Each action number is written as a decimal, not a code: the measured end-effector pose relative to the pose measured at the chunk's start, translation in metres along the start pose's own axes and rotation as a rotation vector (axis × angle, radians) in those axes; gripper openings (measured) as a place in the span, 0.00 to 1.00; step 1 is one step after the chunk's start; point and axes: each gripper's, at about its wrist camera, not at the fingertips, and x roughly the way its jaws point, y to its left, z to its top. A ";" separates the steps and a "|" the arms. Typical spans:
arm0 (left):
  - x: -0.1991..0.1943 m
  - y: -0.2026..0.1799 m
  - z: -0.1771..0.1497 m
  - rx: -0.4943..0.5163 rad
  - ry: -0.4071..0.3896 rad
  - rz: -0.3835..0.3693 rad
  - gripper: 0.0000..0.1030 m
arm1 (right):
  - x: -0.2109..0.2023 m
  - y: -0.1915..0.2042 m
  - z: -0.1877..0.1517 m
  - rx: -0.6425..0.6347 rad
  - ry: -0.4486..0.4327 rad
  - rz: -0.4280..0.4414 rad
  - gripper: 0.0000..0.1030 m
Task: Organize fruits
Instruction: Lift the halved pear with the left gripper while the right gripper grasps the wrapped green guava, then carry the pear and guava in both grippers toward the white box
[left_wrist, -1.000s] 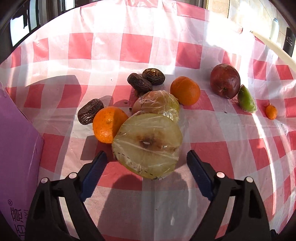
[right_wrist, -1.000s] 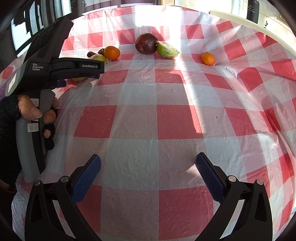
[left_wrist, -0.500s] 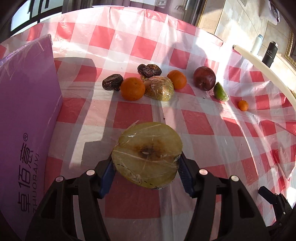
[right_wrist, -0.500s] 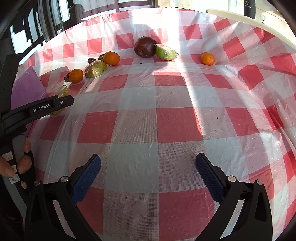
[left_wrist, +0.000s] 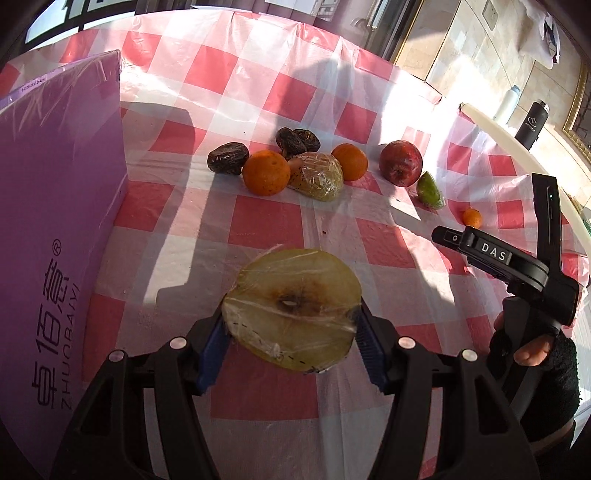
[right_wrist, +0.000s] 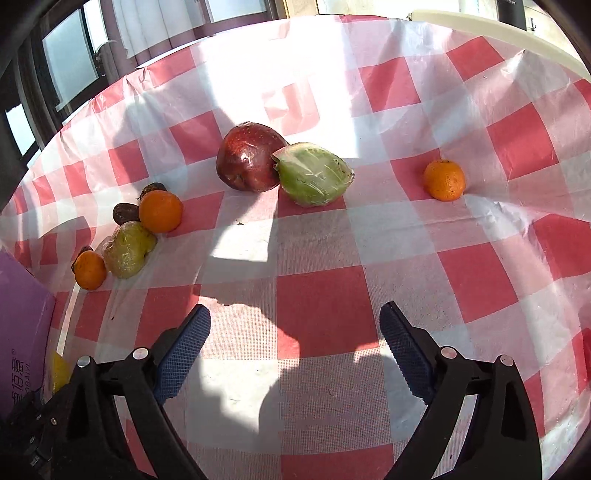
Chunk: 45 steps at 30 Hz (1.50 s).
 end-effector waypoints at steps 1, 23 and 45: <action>0.000 -0.001 0.000 0.005 0.001 0.006 0.60 | 0.008 -0.004 0.010 0.016 -0.005 -0.006 0.84; 0.009 -0.021 -0.002 0.107 0.034 0.136 0.62 | 0.052 0.001 0.086 -0.151 -0.009 -0.102 0.57; 0.013 -0.033 -0.002 0.166 0.049 0.204 0.65 | -0.096 0.018 -0.110 0.036 -0.056 0.140 0.57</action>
